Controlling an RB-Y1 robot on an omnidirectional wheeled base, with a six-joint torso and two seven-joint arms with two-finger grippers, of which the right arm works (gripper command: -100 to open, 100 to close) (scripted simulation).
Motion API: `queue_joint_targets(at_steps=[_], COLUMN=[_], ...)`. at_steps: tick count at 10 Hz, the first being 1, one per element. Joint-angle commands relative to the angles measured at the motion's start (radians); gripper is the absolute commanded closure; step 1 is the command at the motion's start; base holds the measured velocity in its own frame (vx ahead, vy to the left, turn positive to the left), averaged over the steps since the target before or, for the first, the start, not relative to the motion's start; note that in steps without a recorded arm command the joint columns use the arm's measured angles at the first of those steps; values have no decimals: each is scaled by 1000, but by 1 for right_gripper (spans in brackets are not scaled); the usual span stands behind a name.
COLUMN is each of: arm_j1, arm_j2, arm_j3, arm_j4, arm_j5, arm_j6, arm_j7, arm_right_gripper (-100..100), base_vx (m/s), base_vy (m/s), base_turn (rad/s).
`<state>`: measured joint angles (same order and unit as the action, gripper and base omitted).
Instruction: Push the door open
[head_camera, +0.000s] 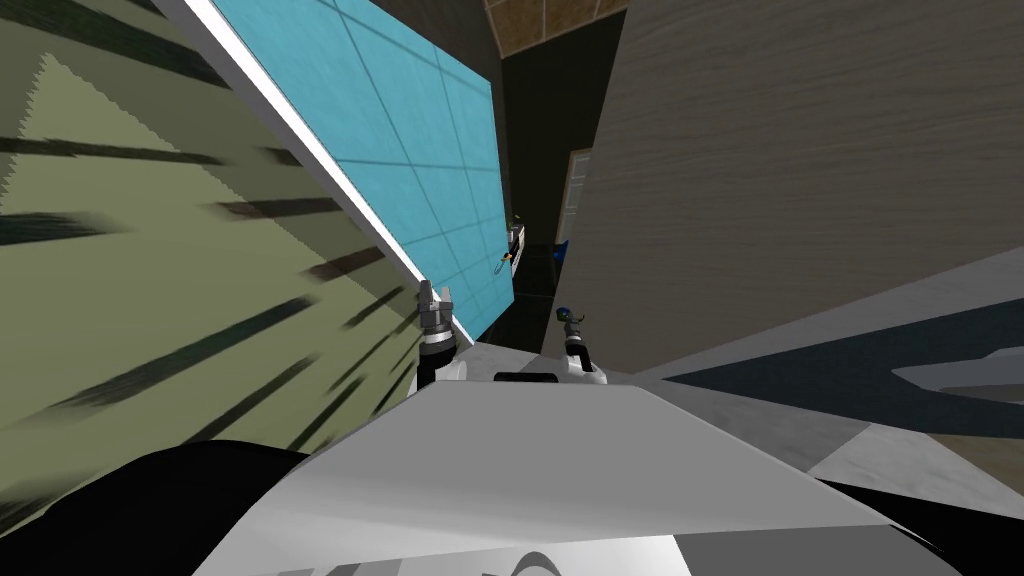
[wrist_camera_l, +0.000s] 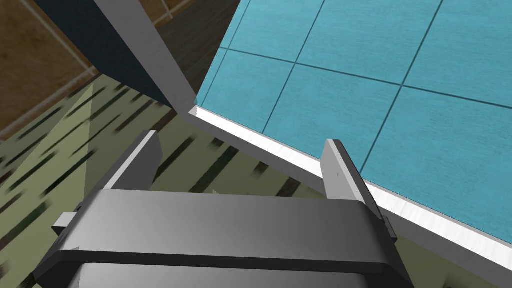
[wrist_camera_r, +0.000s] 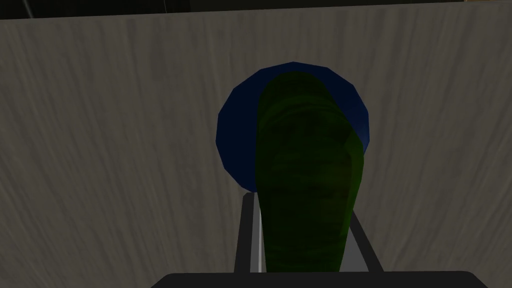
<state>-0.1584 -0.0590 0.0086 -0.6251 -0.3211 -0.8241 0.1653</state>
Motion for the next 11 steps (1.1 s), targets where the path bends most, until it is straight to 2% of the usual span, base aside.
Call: queue_joint_targets(at_steps=[1,3,4,9,11], arm_j1=[4,4,-1,-2,-4], arm_j2=[2,2,-4,-11,-18], arm_j3=[1,1,-9,-24,-47], arm_j4=[2,2,1,4,7], arm_j5=[0,0,-5,-15,-29], arm_j6=[-1,-1,-1,-3,-5], arm_j7=[0,0,5,13,25], arm_right_gripper=[100,100,100,100,100], base_vx=[0,0,88,134,151], base_vy=[0,0,13,11,25], base_turn=[0,0,-18,-23,-50])
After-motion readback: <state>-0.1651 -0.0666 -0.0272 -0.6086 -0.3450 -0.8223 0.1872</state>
